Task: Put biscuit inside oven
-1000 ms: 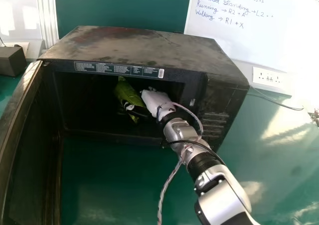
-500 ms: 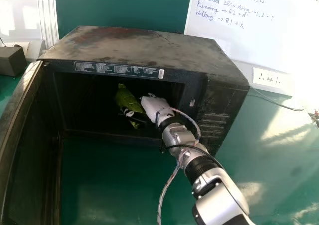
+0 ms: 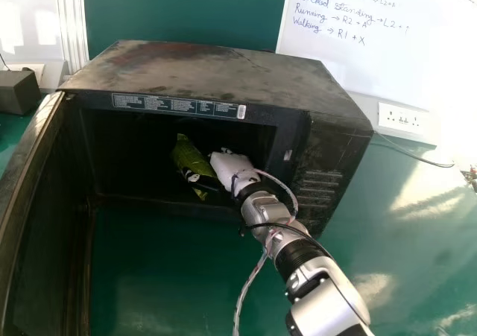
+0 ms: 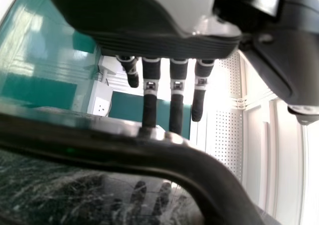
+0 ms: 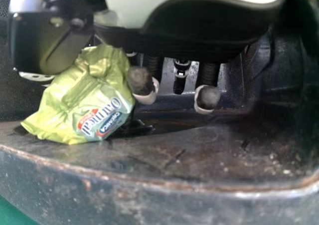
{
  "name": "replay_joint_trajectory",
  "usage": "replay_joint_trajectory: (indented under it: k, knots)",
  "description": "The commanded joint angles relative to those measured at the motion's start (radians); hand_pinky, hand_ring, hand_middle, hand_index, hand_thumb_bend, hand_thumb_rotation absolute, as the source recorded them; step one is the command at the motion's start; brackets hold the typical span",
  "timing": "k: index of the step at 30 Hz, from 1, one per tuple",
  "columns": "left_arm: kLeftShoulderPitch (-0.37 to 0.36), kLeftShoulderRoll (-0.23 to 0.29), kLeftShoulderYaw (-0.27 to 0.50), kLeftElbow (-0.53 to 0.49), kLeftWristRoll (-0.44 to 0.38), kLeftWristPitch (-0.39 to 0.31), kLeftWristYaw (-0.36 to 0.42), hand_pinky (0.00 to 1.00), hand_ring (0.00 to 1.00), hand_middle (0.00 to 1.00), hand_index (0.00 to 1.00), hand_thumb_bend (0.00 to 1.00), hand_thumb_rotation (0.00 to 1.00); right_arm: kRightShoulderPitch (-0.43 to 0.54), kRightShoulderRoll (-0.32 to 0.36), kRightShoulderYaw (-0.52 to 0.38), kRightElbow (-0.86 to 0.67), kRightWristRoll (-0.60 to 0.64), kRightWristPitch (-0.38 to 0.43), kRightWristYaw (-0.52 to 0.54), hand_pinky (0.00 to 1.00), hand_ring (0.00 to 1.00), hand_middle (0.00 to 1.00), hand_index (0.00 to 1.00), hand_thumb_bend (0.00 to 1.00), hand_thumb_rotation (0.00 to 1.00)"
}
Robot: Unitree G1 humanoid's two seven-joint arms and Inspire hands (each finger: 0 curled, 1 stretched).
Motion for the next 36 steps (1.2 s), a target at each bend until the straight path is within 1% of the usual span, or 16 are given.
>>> replay_joint_trajectory:
  k: [1, 4, 7, 10, 12, 16, 20, 21, 23, 25, 26, 28, 30, 31, 32, 36]
  knots:
    - [0.024, -0.040, 0.001, 0.003, -0.004, -0.004, -0.002, 0.62, 0.63, 0.72, 0.82, 0.80, 0.60, 0.036, -0.014, 0.002, 0.018, 0.006, 0.007, 0.017, 0.00, 0.00, 0.00, 0.47, 0.50, 0.04]
    - [0.020, -0.042, 0.001, 0.005, -0.006, -0.010, -0.009, 0.63, 0.66, 0.74, 0.83, 0.80, 0.61, 0.037, -0.013, 0.006, 0.018, 0.004, 0.010, 0.014, 0.00, 0.00, 0.00, 0.47, 0.50, 0.04]
    - [0.029, -0.043, -0.002, 0.000, -0.010, -0.002, -0.007, 0.54, 0.60, 0.69, 0.83, 0.80, 0.60, 0.042, -0.012, 0.003, 0.017, 0.006, 0.009, 0.004, 0.00, 0.00, 0.00, 0.47, 0.50, 0.04]
    - [0.035, -0.027, 0.001, 0.009, -0.033, 0.008, -0.031, 0.53, 0.60, 0.69, 0.83, 0.79, 0.59, 0.046, -0.014, 0.001, 0.016, 0.008, -0.002, 0.000, 0.00, 0.00, 0.00, 0.47, 0.50, 0.04]
    - [0.043, -0.016, -0.001, 0.011, -0.060, 0.024, -0.053, 0.49, 0.57, 0.67, 0.83, 0.79, 0.58, 0.049, -0.015, -0.004, 0.016, 0.014, -0.008, -0.003, 0.00, 0.00, 0.00, 0.48, 0.50, 0.04]
    - [0.061, -0.020, 0.003, 0.009, -0.074, 0.042, -0.065, 0.49, 0.58, 0.69, 0.82, 0.80, 0.57, 0.047, -0.016, -0.005, 0.016, 0.015, -0.012, -0.001, 0.00, 0.00, 0.00, 0.48, 0.50, 0.05]
    - [0.063, -0.025, 0.003, 0.002, -0.076, 0.054, -0.063, 0.57, 0.65, 0.73, 0.83, 0.81, 0.60, 0.041, -0.019, -0.006, 0.017, 0.016, -0.018, 0.006, 0.00, 0.04, 0.17, 0.49, 0.50, 0.05]
    - [0.059, -0.024, 0.005, 0.006, -0.079, 0.052, -0.070, 0.59, 0.66, 0.74, 0.83, 0.82, 0.60, 0.040, -0.021, -0.009, 0.017, 0.019, -0.024, 0.008, 0.01, 0.07, 0.25, 0.49, 0.50, 0.05]
    - [0.051, -0.023, 0.010, 0.017, -0.082, 0.048, -0.085, 0.59, 0.67, 0.75, 0.83, 0.83, 0.61, 0.039, -0.023, -0.013, 0.017, 0.024, -0.030, 0.013, 0.06, 0.22, 0.48, 0.49, 0.50, 0.05]
    - [0.051, -0.021, 0.012, 0.023, -0.088, 0.050, -0.095, 0.60, 0.69, 0.77, 0.83, 0.83, 0.61, 0.038, -0.025, -0.014, 0.017, 0.027, -0.032, 0.013, 0.11, 0.35, 0.60, 0.49, 0.50, 0.05]
    - [0.051, -0.020, 0.014, 0.025, -0.087, 0.050, -0.100, 0.60, 0.68, 0.76, 0.83, 0.84, 0.61, 0.037, -0.026, -0.014, 0.018, 0.027, -0.033, 0.012, 0.17, 0.44, 0.65, 0.49, 0.50, 0.06]
    - [0.055, -0.019, 0.017, 0.026, -0.083, 0.053, -0.100, 0.59, 0.68, 0.75, 0.83, 0.84, 0.62, 0.038, -0.027, -0.014, 0.018, 0.029, -0.035, 0.008, 0.28, 0.58, 0.73, 0.49, 0.50, 0.06]
    - [0.057, -0.017, 0.019, 0.025, -0.083, 0.056, -0.099, 0.57, 0.66, 0.73, 0.83, 0.83, 0.62, 0.036, -0.027, -0.011, 0.019, 0.027, -0.033, 0.012, 0.34, 0.67, 0.78, 0.50, 0.50, 0.07]
    - [0.058, -0.017, 0.020, 0.025, -0.083, 0.058, -0.099, 0.57, 0.66, 0.73, 0.83, 0.83, 0.63, 0.036, -0.027, -0.015, 0.019, 0.031, -0.033, 0.017, 0.36, 0.70, 0.80, 0.50, 0.50, 0.07]
    - [0.059, -0.017, 0.021, 0.026, -0.083, 0.060, -0.099, 0.61, 0.68, 0.74, 0.83, 0.83, 0.62, 0.037, -0.027, -0.016, 0.019, 0.032, -0.035, 0.016, 0.37, 0.73, 0.82, 0.50, 0.50, 0.07]
    - [0.056, -0.017, 0.030, 0.032, -0.081, 0.068, -0.093, 0.62, 0.70, 0.75, 0.83, 0.84, 0.60, 0.041, -0.030, -0.018, 0.018, 0.035, -0.044, 0.006, 0.45, 0.79, 0.87, 0.50, 0.50, 0.08]
